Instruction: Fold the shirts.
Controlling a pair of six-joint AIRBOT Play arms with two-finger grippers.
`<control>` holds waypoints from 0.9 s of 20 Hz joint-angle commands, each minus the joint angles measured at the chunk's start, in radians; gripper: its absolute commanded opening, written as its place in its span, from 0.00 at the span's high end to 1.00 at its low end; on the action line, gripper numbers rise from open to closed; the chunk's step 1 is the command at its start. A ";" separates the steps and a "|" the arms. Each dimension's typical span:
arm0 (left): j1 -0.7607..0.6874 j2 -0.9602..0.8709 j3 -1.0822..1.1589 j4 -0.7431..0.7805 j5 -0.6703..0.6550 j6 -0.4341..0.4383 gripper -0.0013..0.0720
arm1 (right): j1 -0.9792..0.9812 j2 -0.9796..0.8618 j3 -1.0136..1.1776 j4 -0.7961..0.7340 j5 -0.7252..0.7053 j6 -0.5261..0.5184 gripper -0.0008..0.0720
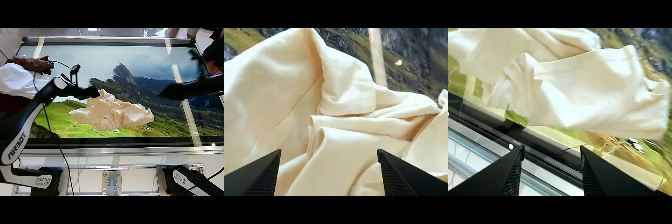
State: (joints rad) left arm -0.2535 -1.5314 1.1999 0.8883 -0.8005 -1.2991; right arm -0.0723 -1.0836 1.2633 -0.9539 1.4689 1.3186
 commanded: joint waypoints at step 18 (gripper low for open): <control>-0.039 -0.159 0.001 -0.026 0.056 0.097 0.13 | 0.528 -0.403 -0.223 -0.185 -0.666 0.008 0.40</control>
State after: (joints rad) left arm -0.2924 -1.6661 1.1999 0.8822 -0.7444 -1.2064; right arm 0.4522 -1.4631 1.0302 -1.1328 0.8524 1.3251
